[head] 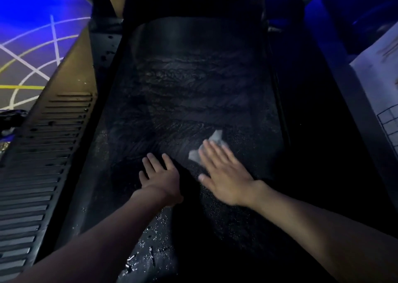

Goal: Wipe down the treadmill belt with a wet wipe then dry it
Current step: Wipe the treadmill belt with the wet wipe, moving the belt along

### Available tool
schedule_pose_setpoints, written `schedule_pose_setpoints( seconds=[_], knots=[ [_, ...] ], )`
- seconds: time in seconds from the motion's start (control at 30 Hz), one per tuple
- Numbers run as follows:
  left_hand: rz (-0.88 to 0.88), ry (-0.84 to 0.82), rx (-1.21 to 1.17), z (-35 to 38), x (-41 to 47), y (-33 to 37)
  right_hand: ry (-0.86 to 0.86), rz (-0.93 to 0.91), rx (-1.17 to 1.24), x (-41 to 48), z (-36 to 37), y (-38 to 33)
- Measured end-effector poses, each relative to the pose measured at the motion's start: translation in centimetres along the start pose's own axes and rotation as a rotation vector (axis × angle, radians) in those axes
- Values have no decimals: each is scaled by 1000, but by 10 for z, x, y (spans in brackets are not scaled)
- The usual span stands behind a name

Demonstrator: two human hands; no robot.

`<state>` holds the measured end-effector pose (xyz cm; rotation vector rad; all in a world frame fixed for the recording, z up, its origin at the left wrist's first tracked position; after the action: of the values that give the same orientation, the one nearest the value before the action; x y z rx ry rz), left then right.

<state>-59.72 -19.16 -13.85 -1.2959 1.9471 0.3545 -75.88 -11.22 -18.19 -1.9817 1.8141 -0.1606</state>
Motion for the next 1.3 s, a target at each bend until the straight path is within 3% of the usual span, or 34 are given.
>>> schedule_pose_setpoints(
  seconds=[0.1,0.23,0.3,0.37,0.5,0.67,0.77,0.93,1.03,1.07,1.2,1.3],
  knots=[
    [11,29,44,1,-2,-2,-76,-223,-91,-18,6,-2],
    [82,134,106,7,-5,5,-14,100,-48,-3,-13,20],
    [112,151,125,9,-5,10,-39,-5,-41,-14,-2,13],
    [123,64,95,3,-5,15,-85,-117,-60,-26,-2,11],
    [130,-62,-9,-11,-8,25,22,209,-17,-18,-18,36],
    [75,37,20,-3,-11,38,-59,-14,-50,-43,-5,33],
    [219,151,110,3,-13,45,19,278,-30,-40,-21,53],
    [229,94,113,-3,-14,64,-46,92,-16,-64,-12,45],
    [219,36,57,-7,-13,68,60,375,23,-56,-24,68],
    [212,31,60,-5,-14,70,59,394,42,-56,-21,63],
    [187,63,92,2,-17,75,6,188,15,-75,-8,49],
    [188,67,87,3,-17,73,93,471,67,-70,-17,66]
  ],
)
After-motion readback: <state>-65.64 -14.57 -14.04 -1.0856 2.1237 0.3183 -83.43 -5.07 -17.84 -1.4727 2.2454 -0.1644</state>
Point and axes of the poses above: each hand's wrist, its own x-axis towards the middle knuckle, its own z-axis out of the palm, y = z × x, the point moved 1 cm from there along x, towards the middle knuckle, and after that the axes turned 11 degrees about x, right-handed, at the moved point
